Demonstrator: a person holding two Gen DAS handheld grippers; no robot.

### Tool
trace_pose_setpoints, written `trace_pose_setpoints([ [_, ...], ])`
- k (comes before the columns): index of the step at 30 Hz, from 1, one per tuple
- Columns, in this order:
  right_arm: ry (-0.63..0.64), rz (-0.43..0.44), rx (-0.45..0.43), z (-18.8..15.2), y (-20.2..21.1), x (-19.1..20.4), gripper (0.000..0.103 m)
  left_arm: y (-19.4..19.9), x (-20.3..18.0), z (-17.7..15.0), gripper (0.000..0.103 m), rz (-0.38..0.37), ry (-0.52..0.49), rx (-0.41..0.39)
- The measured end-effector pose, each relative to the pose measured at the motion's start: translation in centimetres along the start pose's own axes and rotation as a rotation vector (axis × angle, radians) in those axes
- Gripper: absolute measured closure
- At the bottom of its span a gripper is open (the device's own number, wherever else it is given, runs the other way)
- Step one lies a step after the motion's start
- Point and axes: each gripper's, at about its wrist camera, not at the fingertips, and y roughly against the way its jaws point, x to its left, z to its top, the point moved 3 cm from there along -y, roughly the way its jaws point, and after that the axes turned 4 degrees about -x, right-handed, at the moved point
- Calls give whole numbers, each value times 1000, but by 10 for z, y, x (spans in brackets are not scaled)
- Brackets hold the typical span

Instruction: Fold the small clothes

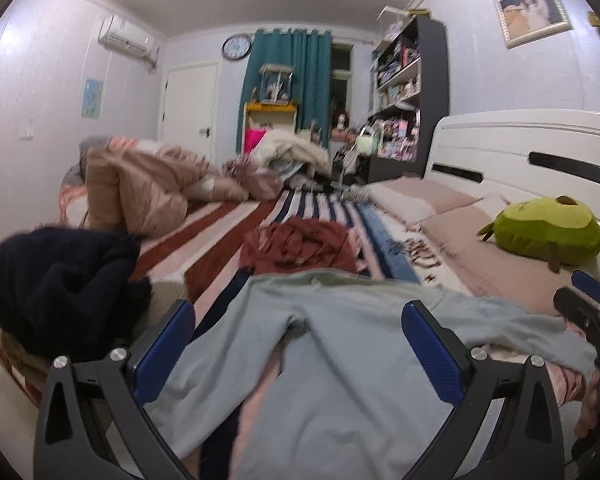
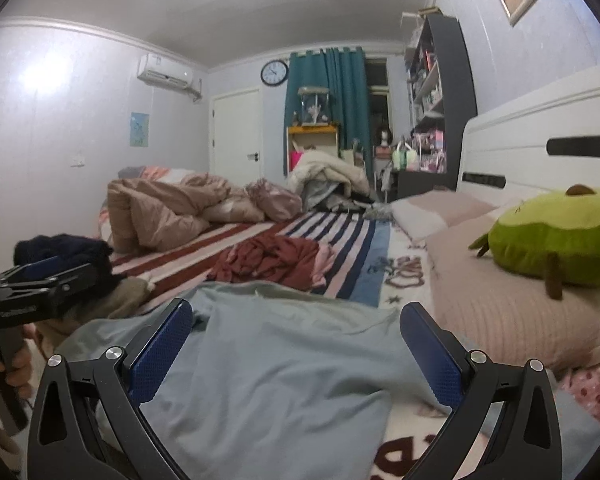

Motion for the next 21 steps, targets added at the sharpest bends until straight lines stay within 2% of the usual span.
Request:
trace_pose_setpoints([
  [3, -31, 8, 30, -6, -15, -2, 0, -11, 24, -17, 1, 6, 13, 65],
  [7, -54, 30, 58, -10, -28, 0, 0, -29, 60, -56, 2, 39, 49, 185],
  [12, -38, 39, 81, -12, -35, 11, 0, -48, 90, -98, 22, 47, 128, 295],
  [14, -35, 44, 85, -13, -38, 13, 0, -57, 101, -113, 23, 89, 132, 338],
  [17, -26, 49, 93, -14, -40, 14, 0, -55, 115, -125, 23, 131, 173, 339],
  [21, -30, 42, 101, -15, -45, 12, 0, -48, 123, -125, 23, 100, 208, 324],
])
